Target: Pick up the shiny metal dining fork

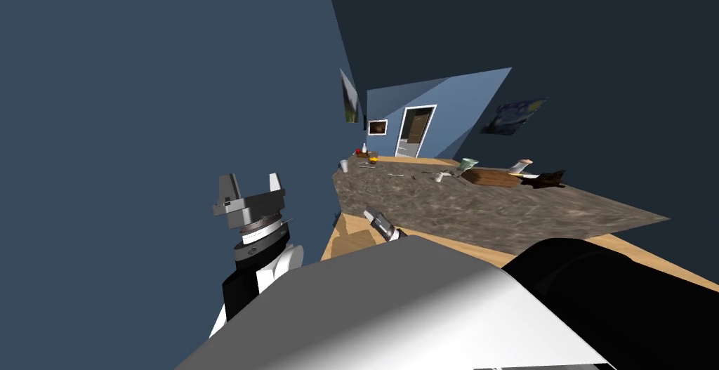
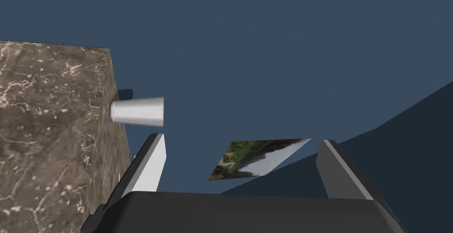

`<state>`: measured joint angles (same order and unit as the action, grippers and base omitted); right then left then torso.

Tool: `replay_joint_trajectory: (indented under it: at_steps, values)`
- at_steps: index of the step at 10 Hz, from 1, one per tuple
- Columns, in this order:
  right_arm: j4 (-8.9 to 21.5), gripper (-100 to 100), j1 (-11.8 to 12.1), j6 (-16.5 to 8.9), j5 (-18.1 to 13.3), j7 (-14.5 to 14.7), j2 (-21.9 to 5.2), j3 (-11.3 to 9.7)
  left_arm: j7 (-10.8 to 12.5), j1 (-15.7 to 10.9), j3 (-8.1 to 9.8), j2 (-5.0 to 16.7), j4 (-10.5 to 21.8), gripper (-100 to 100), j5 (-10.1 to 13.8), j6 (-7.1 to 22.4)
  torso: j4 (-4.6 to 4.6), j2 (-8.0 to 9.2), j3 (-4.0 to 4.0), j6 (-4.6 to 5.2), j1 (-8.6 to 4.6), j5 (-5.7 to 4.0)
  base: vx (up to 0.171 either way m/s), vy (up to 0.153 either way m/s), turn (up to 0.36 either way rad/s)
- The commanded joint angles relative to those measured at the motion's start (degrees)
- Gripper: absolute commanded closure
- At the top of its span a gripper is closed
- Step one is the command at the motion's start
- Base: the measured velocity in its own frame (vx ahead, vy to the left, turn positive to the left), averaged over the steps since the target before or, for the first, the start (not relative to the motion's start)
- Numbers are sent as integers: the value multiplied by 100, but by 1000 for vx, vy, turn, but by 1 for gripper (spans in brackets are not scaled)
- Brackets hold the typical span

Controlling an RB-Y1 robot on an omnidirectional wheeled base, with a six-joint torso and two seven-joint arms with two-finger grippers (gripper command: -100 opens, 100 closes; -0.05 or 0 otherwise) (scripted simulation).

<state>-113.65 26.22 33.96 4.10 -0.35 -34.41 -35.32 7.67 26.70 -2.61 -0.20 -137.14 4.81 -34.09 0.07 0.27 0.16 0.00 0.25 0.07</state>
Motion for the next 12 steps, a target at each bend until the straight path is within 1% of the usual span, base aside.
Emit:
replay_joint_trajectory:
  at_steps: [1,2,3,4,5,6,7,8,9,10,11,12]
  values:
    - [237,-100,-15,-15,21,5,-183,-200,0,0,0,0,0,0,0,0,0,0,0,0,0,0,-45,65,93]
    - [454,-100,-19,-16,48,23,-463,-381,0,1,1,0,0,0,0,0,0,-2,-1,3,-10,-1,-39,75,208]
    - [558,-100,-19,-16,48,23,-498,-489,0,0,0,0,0,0,0,0,0,-3,-2,0,-8,-2,-38,61,117]
    - [844,-100,-25,-16,77,41,-745,-695,0,1,1,0,0,0,0,0,0,-3,-2,4,-12,-2,-49,71,238]
    - [894,-100,-25,-16,77,41,-823,-771,0,0,0,0,0,0,0,0,0,1,1,1,-10,-2,-40,68,105]
    - [1179,-100,-31,-14,106,60,-1028,-1017,0,1,1,0,0,0,0,0,1,-2,0,4,-12,-2,-40,90,242]
    - [1182,-100,-31,-14,106,60,-1157,-1043,0,0,0,0,0,0,0,0,0,-2,-1,0,-6,0,-27,65,116]
    - [1240,-100,-31,-14,106,60,-1157,-1043,0,1,1,0,0,0,0,0,0,-7,-3,4,-13,-2,-9,23,-21]
    - [1487,-100,-38,-9,135,78,-1456,-1299,0,1,1,1,0,0,0,0,-1,-12,-6,5,-26,-5,-19,51,227]
    - [1596,-100,-38,-9,135,78,-1501,-1306,0,0,1,1,0,0,0,0,-2,-10,-6,0,-21,-4,-19,47,147]
    - [1768,-100,-47,-1,165,97,-1736,-1545,0,1,1,1,0,0,0,0,-1,-10,-5,4,-22,-4,-26,66,327]
    - [1958,-100,-47,-1,165,97,-1850,-1556,0,0,0,0,0,0,0,0,-1,-8,-4,0,-17,-2,-25,50,110]
